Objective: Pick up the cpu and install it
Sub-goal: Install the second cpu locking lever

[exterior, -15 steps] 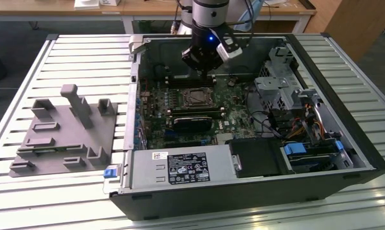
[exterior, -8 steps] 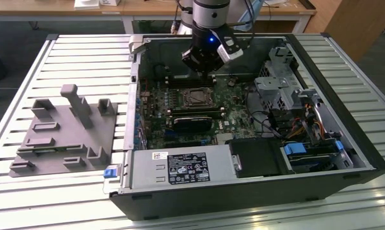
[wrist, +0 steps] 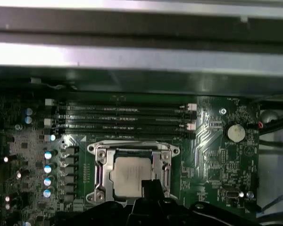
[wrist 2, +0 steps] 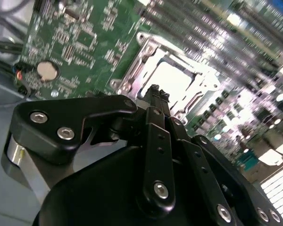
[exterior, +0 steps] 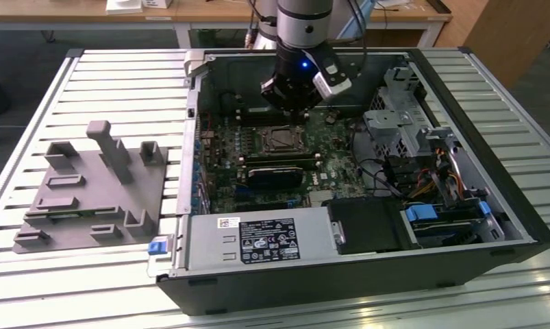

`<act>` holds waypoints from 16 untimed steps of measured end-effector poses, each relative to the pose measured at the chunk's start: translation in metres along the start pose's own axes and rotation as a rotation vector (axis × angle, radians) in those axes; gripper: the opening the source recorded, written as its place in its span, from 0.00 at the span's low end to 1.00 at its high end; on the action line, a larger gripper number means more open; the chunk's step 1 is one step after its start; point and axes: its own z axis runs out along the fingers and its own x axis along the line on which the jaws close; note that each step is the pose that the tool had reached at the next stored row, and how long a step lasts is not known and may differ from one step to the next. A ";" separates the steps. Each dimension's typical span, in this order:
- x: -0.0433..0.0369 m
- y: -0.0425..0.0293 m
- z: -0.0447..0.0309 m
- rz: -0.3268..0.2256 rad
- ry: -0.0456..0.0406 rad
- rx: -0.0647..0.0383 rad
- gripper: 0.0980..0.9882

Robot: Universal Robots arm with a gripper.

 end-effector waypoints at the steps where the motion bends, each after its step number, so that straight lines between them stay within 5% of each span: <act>1: 0.0000 -0.0030 -0.0001 0.000 0.0000 0.001 0.01; 16: -0.0018 -0.0335 0.0094 0.000 0.0076 0.003 0.01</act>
